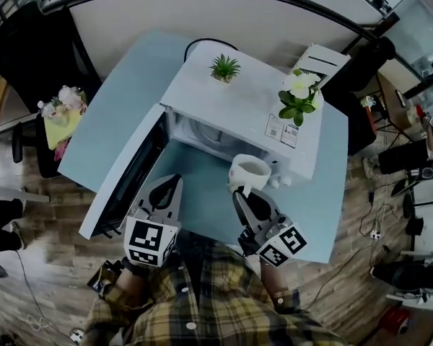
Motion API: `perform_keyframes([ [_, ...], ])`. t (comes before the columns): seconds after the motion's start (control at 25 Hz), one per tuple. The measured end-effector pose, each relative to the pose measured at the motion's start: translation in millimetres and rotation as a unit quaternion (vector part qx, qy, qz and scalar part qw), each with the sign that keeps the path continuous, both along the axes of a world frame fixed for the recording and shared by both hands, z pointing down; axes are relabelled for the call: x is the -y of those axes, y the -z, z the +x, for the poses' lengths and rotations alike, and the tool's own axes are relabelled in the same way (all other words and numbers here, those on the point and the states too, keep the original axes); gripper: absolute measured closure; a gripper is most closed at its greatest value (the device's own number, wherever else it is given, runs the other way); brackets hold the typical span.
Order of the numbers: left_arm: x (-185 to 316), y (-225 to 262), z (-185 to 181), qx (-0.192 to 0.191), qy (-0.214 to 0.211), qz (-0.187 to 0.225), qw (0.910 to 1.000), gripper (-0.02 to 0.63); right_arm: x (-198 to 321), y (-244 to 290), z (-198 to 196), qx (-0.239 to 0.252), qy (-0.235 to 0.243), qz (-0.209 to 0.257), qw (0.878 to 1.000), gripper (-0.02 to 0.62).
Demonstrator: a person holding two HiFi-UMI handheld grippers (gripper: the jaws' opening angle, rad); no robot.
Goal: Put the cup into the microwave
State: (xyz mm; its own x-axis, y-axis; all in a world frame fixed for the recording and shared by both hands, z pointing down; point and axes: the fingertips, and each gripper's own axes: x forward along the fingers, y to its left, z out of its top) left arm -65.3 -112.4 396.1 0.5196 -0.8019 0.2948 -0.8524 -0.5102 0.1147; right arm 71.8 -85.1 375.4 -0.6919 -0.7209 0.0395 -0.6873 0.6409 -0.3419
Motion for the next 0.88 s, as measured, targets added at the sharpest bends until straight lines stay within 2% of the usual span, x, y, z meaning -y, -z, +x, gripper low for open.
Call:
perform_keyframes([
  [0.16,9.7,-3.6,19.8,-0.008,-0.046,-0.015,0.9988,0.614,-0.3,-3.0,13.8,-0.003,-0.044,-0.013,0.999,0.540],
  [0.36,16.1,-6.1,36.8,-0.009,-0.085,-0.029,0.9959,0.614,0.7,-2.9,22.5,-0.003,-0.069,-0.021,0.997,0.540],
  [0.52,17.0,-12.2,39.8,-0.009,-0.096,-0.040,0.9945,0.614,4.2,-7.5,22.5,-0.004,-0.077,-0.028,0.997,0.540],
  [0.88,21.0,-18.5,35.0,-0.001,-0.095,-0.048,0.9943,0.614,12.7,-13.2,10.5,0.000,-0.058,-0.031,0.998,0.540],
])
